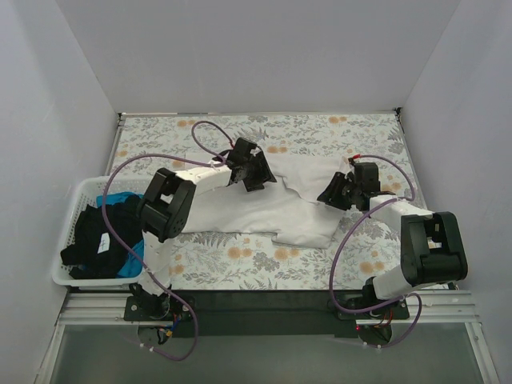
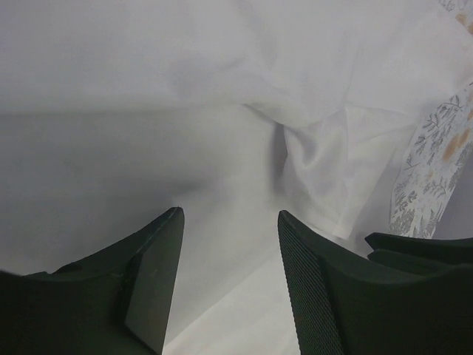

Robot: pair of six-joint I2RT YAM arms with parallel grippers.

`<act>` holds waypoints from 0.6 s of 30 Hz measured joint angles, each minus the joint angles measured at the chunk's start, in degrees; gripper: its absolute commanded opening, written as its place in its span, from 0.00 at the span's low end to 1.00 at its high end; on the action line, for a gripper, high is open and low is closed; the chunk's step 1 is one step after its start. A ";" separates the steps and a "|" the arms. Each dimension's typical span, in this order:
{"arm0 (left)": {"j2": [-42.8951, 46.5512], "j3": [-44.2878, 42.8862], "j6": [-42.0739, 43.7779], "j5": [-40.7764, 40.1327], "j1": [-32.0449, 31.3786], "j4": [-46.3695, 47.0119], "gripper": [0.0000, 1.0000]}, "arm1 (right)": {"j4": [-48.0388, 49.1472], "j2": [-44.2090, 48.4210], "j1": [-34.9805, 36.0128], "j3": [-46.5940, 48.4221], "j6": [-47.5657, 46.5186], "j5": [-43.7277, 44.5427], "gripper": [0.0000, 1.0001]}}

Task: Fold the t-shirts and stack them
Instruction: Fold the tshirt

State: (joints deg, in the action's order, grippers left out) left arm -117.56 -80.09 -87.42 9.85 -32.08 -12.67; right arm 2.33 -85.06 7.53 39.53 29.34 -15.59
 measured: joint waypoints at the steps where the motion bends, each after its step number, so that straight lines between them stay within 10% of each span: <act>1: -1.57 -1.03 -0.42 -0.07 -0.59 0.17 0.51 | 0.98 0.00 -0.04 -0.44 1.22 -0.17 0.46; 18: -8.55 -9.51 -2.64 -5.49 -6.16 1.73 0.46 | 9.20 -0.70 -3.28 -4.92 9.33 0.04 0.44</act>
State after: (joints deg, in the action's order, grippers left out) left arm -126.10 -89.60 -90.06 4.36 -38.24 -10.94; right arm 11.53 -85.76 4.25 34.61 38.68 -15.55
